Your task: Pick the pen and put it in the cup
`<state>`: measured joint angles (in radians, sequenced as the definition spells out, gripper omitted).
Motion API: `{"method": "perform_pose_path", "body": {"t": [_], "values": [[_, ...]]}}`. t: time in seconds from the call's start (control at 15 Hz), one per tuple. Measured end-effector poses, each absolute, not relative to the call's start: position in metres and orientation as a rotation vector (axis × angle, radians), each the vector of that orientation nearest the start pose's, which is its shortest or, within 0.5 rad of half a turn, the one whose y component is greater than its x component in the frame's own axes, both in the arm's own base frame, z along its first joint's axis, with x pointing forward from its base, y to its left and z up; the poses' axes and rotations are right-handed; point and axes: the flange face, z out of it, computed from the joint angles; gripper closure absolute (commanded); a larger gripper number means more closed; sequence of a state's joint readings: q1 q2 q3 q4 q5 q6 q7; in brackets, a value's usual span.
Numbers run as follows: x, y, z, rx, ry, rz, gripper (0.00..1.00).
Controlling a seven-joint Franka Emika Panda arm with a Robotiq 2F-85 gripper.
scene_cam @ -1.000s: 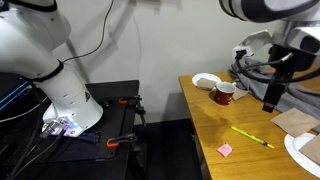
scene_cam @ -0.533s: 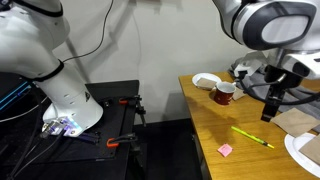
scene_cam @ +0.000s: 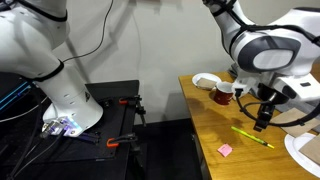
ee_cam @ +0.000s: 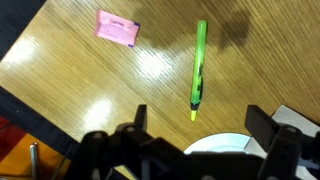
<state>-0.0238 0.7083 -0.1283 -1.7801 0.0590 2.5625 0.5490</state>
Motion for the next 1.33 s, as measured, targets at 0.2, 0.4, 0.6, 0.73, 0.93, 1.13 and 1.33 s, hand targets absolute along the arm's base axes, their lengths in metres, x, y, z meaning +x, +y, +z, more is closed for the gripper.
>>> {"method": "perform_pose_path", "body": {"t": [0.2, 0.4, 0.6, 0.73, 0.93, 1.13, 1.33], "values": [[0.655, -0.096, 0.144, -2.967, 1.095, -0.094, 0.00], [0.656, -0.097, 0.138, -2.967, 1.095, -0.089, 0.00], [0.658, -0.097, 0.140, -2.966, 1.094, -0.095, 0.00], [0.657, -0.098, 0.139, -2.968, 1.097, -0.094, 0.00], [0.656, -0.104, 0.136, -2.971, 1.113, -0.089, 0.00], [0.654, -0.109, 0.130, -2.977, 1.126, -0.082, 0.00], [0.657, -0.112, 0.126, -2.977, 1.130, -0.086, 0.00]]}}
